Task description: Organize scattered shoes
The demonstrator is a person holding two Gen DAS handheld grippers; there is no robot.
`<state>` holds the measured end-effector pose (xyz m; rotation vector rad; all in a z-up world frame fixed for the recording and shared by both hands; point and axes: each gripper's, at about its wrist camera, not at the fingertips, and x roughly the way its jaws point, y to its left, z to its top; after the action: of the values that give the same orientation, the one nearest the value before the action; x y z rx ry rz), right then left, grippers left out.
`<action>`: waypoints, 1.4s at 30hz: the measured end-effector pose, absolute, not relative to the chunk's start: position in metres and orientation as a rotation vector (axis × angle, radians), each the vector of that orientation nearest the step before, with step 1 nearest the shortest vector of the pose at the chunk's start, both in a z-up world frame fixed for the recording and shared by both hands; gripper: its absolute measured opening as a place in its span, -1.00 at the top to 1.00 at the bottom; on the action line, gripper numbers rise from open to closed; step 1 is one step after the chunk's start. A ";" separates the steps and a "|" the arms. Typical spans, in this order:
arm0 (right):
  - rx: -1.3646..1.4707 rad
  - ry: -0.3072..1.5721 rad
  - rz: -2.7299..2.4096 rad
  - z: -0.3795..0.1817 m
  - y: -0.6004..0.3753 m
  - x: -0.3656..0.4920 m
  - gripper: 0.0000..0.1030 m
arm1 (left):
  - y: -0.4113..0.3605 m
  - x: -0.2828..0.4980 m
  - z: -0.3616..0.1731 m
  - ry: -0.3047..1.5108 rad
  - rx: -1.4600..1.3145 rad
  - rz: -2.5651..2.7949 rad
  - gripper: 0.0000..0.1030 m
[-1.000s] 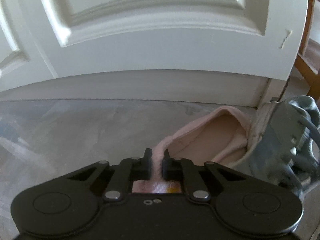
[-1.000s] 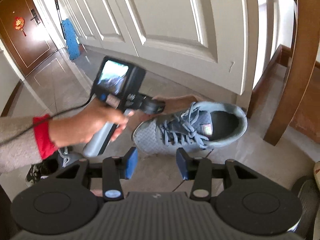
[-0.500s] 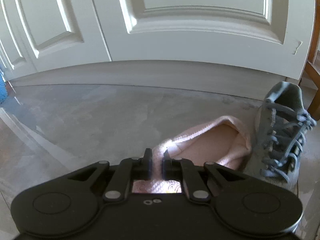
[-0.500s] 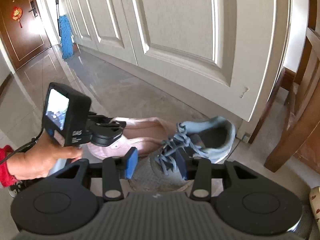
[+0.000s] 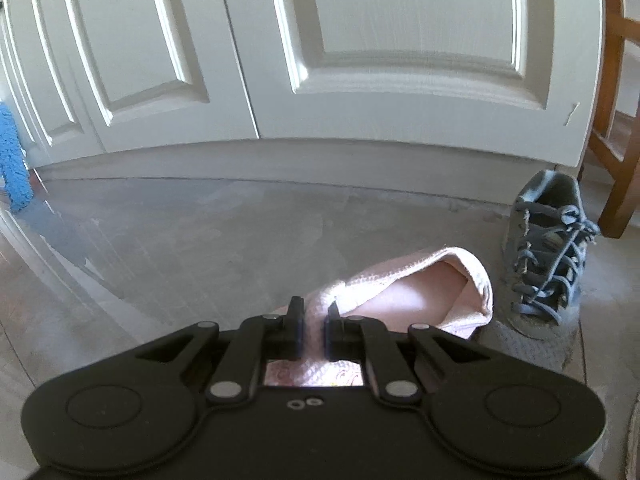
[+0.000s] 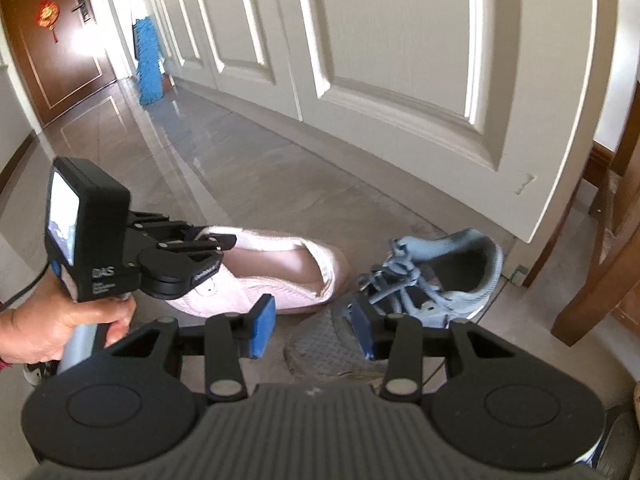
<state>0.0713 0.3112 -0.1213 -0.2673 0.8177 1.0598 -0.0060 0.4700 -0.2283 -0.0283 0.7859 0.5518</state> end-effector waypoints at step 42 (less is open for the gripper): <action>-0.464 0.751 1.019 -0.096 0.203 -0.028 0.11 | 0.342 -0.149 -0.166 0.565 -0.303 0.217 0.84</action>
<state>-0.0280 0.2027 -0.0957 -0.4640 0.7512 1.0191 -0.1490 0.3418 -0.1658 -0.3028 0.5646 0.2174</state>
